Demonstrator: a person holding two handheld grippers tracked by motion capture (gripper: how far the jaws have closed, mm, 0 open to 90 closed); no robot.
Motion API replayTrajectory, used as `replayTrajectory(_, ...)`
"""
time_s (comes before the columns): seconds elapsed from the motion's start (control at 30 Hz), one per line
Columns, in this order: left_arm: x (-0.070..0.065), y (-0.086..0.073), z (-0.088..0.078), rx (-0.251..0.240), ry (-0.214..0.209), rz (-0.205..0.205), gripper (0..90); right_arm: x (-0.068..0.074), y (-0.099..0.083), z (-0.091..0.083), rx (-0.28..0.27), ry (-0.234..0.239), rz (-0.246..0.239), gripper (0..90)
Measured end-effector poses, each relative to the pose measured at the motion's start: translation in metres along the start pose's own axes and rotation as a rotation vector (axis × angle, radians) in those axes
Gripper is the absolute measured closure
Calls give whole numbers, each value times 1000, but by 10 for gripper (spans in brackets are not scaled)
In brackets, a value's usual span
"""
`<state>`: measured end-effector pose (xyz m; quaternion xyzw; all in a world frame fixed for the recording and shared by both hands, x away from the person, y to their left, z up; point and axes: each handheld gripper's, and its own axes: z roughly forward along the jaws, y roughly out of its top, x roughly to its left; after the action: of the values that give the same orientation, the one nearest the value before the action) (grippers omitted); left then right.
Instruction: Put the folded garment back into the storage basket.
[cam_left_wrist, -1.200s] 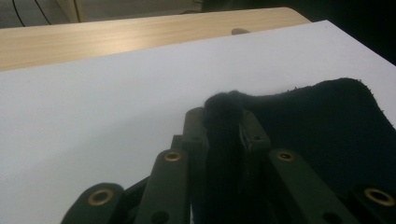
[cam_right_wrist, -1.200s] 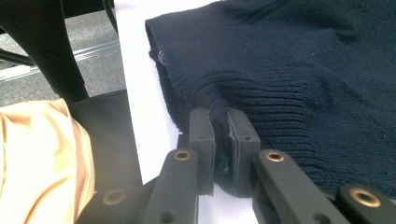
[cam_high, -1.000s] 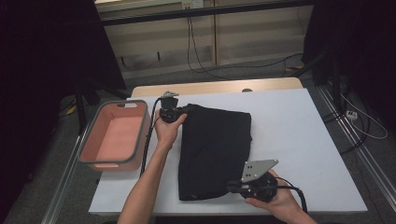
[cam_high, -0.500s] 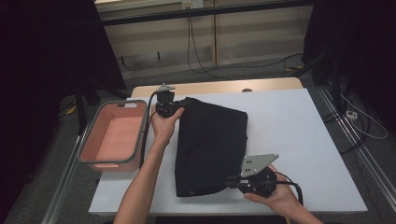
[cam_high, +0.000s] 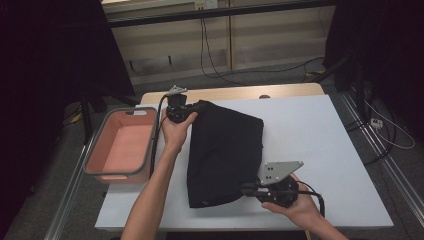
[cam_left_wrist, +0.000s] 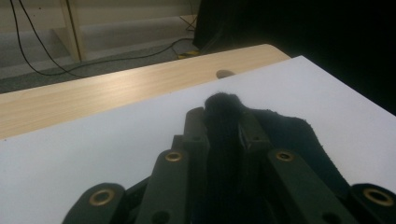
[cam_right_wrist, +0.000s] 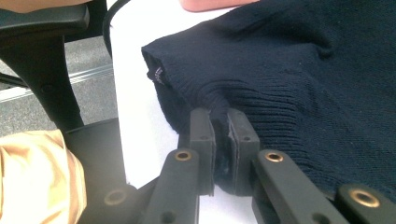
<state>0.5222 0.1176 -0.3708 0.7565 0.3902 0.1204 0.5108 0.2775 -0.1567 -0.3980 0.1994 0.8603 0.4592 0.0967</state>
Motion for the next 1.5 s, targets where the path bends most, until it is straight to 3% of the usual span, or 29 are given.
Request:
replayTrajectory(0.33, 3, 9, -11, -29, 3, -7, 779, -2, 10, -2, -23, -6, -10, 832)
replayTrajectory(0.47, 0, 12, -18, -45, 8, 9, 779, -2, 15, -1, -30, 2, -14, 832)
replayTrajectory(1.0, 17, 25, -46, -101, 32, -6, 779, -3, 35, 5, -86, -8, -45, 832)
replayTrajectory(1.33, 22, 31, -55, -117, 45, -11, 780, -3, 46, 9, -101, -11, -70, 833)
replayTrajectory(1.5, 23, 36, -59, -122, 49, -10, 780, -1, 49, 9, -137, -19, -96, 833)
